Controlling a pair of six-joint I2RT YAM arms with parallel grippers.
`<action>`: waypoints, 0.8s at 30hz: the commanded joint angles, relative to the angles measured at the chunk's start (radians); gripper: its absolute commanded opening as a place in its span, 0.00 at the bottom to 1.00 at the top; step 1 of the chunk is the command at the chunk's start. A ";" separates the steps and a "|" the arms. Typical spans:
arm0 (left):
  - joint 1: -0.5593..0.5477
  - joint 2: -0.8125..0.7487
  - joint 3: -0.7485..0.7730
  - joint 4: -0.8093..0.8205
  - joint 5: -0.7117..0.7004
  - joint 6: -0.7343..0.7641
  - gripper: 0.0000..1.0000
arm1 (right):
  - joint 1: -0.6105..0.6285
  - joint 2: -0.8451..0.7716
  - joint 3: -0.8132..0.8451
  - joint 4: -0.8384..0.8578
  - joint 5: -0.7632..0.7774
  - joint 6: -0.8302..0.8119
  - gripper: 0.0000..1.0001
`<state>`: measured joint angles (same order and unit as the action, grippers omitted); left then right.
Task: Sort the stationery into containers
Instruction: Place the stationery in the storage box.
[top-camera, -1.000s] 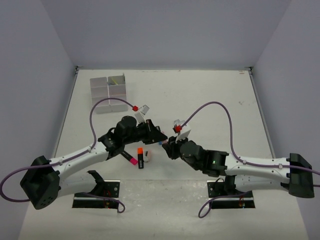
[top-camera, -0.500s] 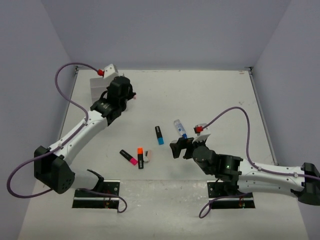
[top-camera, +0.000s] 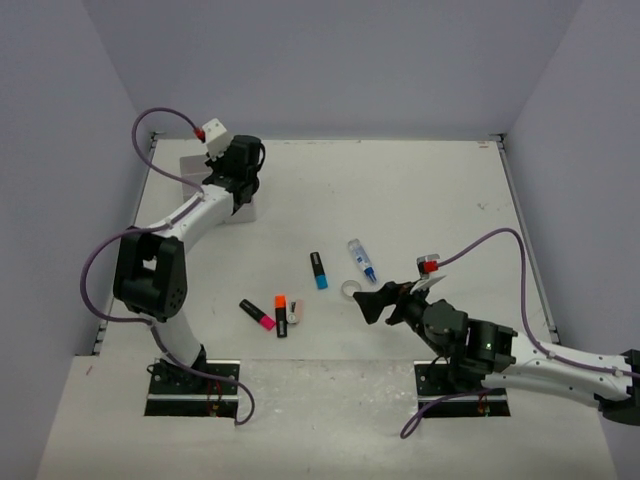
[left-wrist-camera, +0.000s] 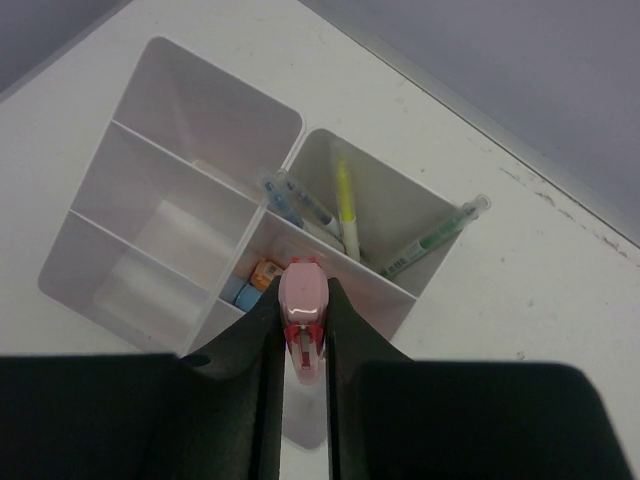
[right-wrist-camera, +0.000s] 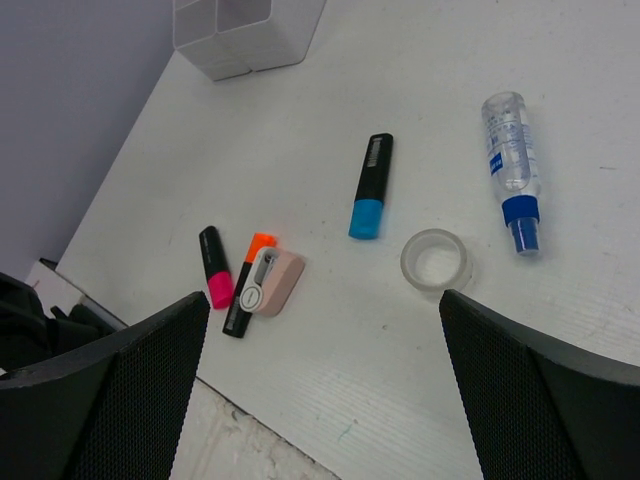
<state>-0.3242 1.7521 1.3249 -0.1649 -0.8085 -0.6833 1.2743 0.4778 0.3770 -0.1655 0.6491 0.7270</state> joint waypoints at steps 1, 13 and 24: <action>0.016 0.051 0.053 0.137 -0.093 0.032 0.00 | 0.000 -0.014 -0.013 -0.003 -0.039 0.010 0.99; 0.037 0.083 0.008 0.148 -0.049 -0.022 0.52 | -0.002 0.073 0.013 -0.002 0.005 0.000 0.99; 0.015 -0.242 -0.058 0.045 0.146 -0.084 0.86 | -0.221 0.456 0.246 -0.066 -0.245 -0.025 0.99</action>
<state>-0.2975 1.6802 1.2707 -0.0985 -0.7196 -0.7252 1.0847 0.8159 0.4739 -0.1918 0.5015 0.7190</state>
